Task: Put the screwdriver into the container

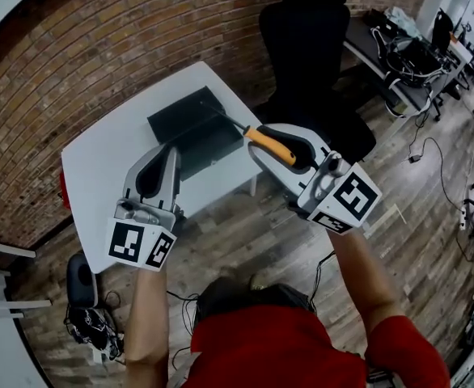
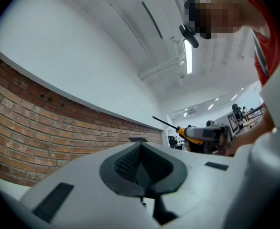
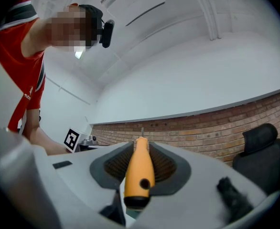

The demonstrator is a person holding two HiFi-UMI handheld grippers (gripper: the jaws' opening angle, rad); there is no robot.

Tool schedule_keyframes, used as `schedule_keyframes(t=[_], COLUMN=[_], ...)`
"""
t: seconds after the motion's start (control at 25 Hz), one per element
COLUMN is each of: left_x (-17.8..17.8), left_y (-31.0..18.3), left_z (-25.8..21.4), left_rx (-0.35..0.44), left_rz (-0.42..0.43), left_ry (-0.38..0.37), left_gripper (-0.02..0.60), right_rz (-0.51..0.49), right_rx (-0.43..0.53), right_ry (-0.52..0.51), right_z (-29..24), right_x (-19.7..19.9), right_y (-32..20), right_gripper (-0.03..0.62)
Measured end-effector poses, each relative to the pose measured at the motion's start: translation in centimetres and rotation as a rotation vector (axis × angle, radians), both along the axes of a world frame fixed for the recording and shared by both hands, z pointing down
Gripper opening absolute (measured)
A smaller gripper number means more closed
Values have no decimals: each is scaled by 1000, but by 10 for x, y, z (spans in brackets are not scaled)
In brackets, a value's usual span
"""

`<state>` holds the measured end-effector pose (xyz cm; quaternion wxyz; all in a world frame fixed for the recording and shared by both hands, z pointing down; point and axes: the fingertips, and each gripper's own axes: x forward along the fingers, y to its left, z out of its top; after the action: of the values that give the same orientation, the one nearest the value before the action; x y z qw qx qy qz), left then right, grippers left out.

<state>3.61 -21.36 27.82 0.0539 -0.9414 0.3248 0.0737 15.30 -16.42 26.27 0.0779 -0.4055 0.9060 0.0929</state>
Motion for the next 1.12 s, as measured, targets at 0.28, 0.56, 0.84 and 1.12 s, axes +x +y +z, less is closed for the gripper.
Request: schedule_keyframes(t=[0.28, 0.56, 0.84, 1.12], left_x=[-3, -9, -24, -19], left_y=[-37, -77, -107, -126], left_z=[7, 33, 56, 71], left_rx=[10, 6, -8, -28], left_rz=[-14, 16, 18, -5], left_ry=[-43, -97, -124, -162], left_gripper=[12, 12, 12, 12], right_rz=[-43, -78, -114, -173], right_rx=[-10, -33, -76, -118], right_ry=[40, 100, 180, 297], right_z=[5, 15, 44, 78], right_x=[-12, -29, -46, -46], right_y=[-44, -96, -131, -157], right_gripper=[112, 112, 112, 112])
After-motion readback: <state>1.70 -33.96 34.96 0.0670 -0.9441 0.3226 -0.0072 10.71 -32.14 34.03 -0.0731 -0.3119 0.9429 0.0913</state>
